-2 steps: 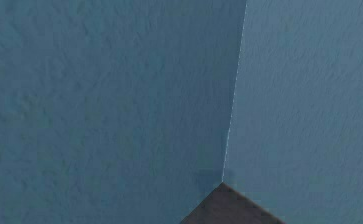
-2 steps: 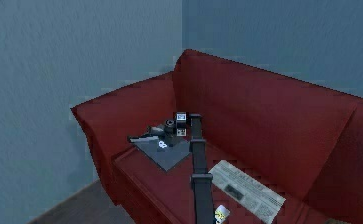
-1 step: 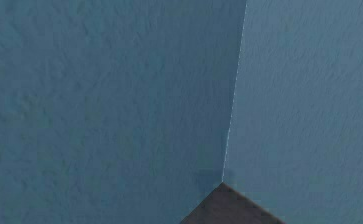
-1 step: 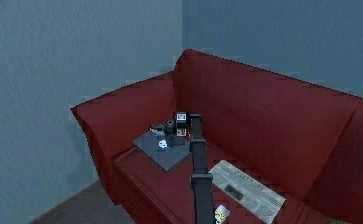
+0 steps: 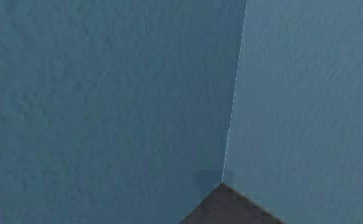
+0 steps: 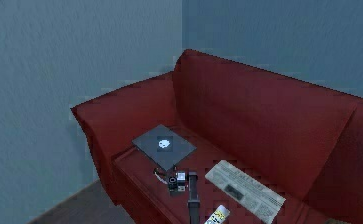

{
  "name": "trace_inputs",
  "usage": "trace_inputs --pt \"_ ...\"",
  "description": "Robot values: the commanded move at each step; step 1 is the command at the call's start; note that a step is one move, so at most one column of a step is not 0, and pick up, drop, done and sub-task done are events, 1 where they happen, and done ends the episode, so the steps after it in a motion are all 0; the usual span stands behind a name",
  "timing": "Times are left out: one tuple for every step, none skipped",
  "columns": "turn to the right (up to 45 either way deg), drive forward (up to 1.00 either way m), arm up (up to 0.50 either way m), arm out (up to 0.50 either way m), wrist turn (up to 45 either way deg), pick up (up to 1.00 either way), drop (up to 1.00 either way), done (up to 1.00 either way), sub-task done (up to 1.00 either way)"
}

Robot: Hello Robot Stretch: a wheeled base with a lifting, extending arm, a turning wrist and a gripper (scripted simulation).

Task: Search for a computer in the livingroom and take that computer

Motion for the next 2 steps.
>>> trace_inputs --pt "0.0 0.0 0.0 0.0 0.0 1.0 0.0 0.0 0.0" --pt "0.0 0.0 0.1 0.0 0.0 0.0 0.0 0.0 0.0"
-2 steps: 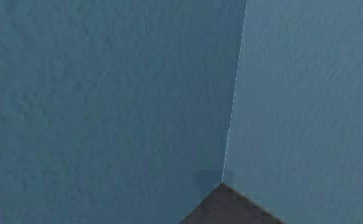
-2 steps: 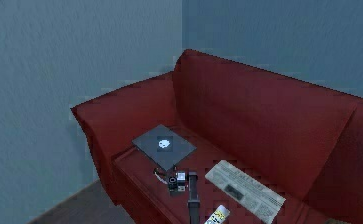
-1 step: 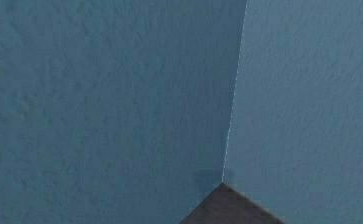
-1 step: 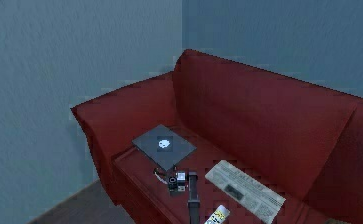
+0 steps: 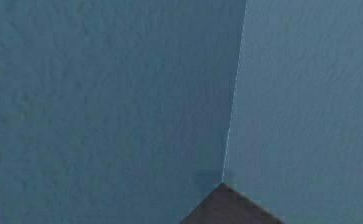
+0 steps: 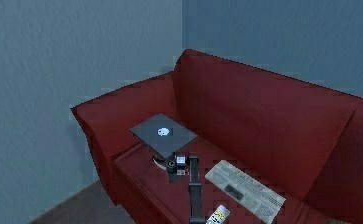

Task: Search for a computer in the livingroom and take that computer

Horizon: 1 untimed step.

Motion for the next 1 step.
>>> trace_inputs --pt "0.0 0.0 0.0 0.0 0.0 0.0 0.0 1.0 0.0"
